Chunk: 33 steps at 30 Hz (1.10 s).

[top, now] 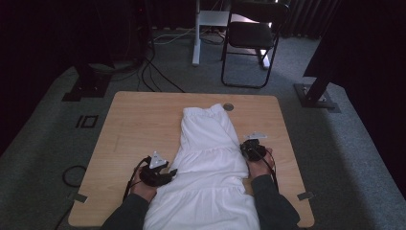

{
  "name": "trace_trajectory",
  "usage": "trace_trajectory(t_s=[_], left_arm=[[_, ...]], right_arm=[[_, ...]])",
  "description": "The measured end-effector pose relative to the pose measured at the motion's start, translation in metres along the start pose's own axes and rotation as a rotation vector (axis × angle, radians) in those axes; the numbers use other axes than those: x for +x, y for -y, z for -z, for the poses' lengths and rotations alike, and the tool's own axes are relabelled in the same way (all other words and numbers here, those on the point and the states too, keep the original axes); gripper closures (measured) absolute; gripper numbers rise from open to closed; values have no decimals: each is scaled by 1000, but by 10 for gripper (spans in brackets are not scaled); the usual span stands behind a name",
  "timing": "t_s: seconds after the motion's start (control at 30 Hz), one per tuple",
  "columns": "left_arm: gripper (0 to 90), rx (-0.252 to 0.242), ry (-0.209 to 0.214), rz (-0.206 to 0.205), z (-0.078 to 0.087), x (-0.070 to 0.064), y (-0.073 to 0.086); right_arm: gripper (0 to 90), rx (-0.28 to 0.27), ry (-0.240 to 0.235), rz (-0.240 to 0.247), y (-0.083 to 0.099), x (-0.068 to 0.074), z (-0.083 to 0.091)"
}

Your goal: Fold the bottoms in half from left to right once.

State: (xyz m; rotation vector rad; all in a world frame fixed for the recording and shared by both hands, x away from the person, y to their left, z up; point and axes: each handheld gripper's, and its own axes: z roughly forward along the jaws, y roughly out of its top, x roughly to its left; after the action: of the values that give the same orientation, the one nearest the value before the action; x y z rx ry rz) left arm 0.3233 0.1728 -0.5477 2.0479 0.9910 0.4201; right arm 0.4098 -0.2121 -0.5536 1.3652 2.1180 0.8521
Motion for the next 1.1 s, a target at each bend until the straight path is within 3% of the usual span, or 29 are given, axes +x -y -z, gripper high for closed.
trace_trajectory(t_s=[0.07, 0.2, 0.27, 0.33, 0.4, 0.47, 0.5, 0.57, 0.63, 0.67, 0.77, 0.87, 0.93, 1.03, 1.07, 1.1], left_arm=[[461, -17, -4, 6, 4, 3, -4], [443, -37, -11, 21, 5, 9, -13], [442, -46, -12, 25, 2, 12, -19], [437, -38, -5, 26, -4, 13, -25], [425, -15, 3, 12, -11, 10, -28], [419, 2, 10, -12, -15, 3, -27], [415, 10, 13, -25, -17, 0, -26], [415, 18, 15, -38, -19, -6, -21], [415, 48, 7, -58, -24, -12, -15], [416, 58, 4, -67, -26, -15, -12], [419, 60, 15, -67, -26, -17, -8], [420, 68, 28, -74, -26, -18, -9], [415, 65, 28, -86, -24, -16, -15], [412, 19, 13, -71, -22, -8, -38], [412, 19, 13, -71, -22, -8, -38], [412, -9, 4, -74, -24, -4, -55]], right_arm=[[767, -29, -10, -19, 0, -4, 5], [584, -133, -114, -52, -8, -7, 16], [543, -145, -161, -60, -13, -6, 14], [516, -123, -182, -45, -18, -3, 5], [537, -85, -198, -29, -20, 0, -7], [761, -25, -263, -5, -21, 1, -17], [869, -19, -250, 28, -22, 3, -16], [881, -115, -141, 85, -27, 6, 2], [880, -207, -62, 68, -32, 2, 22], [879, -207, -42, 57, -34, 0, 25], [875, -111, -16, 36, -27, -6, 10], [872, -31, -17, -16, -14, -7, -12], [873, -33, -9, -25, -12, -4, -15], [875, -20, -15, -22, -14, -4, -15], [875, -20, -15, -22, -14, -4, -15], [875, -21, -23, -30, -14, -5, -16]])
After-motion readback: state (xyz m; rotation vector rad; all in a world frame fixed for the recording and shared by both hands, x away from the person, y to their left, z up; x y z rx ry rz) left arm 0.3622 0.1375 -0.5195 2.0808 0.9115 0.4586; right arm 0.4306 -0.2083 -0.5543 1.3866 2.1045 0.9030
